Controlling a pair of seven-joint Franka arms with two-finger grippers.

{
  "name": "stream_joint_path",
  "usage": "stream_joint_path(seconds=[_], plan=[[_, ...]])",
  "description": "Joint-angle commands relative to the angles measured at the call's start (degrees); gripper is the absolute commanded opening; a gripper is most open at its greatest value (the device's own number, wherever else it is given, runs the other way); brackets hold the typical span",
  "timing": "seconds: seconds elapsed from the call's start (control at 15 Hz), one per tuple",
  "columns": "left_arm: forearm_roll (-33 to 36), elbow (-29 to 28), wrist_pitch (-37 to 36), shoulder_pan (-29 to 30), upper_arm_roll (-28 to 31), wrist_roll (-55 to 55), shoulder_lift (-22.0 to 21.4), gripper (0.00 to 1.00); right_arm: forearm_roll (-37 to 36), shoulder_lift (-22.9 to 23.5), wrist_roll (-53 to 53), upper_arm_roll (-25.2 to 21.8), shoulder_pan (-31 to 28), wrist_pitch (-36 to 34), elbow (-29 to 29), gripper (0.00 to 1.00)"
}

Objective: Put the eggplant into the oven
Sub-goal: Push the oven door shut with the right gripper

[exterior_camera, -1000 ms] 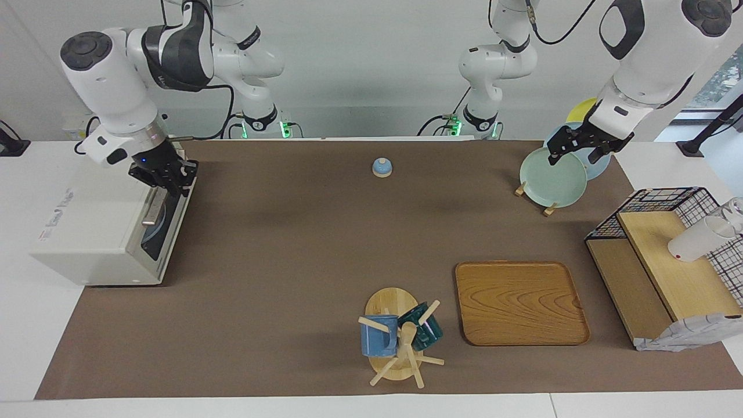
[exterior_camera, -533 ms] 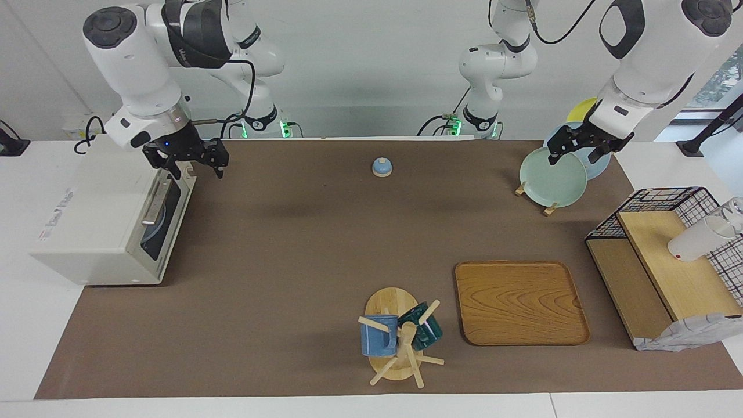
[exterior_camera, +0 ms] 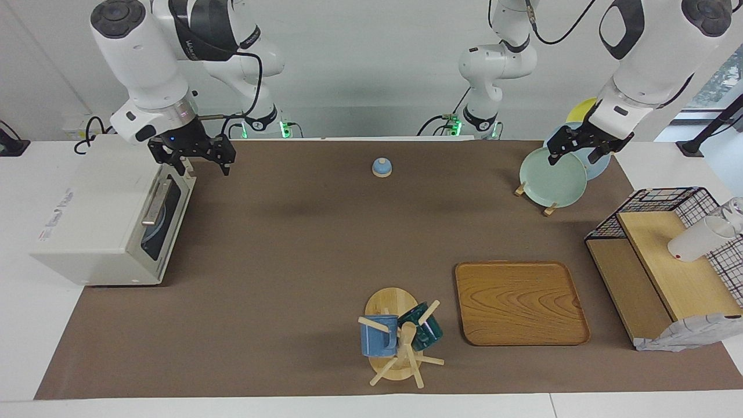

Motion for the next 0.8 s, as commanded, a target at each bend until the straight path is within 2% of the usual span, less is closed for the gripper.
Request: stream_joint_path(seconds=[0.0,0.73], plan=[[0.59,-0.12,0.27,0.69,-0.41,0.51,-0.56,1.00,0.90,0.33,0.74,-0.10,-0.77,-1.24,1.09,1.00],[0.59,-0.12,0.27,0.69,-0.41,0.51,-0.56,1.00,0.11,0.42,0.48,-1.15,-1.12,-4.93,2.49,1.00]])
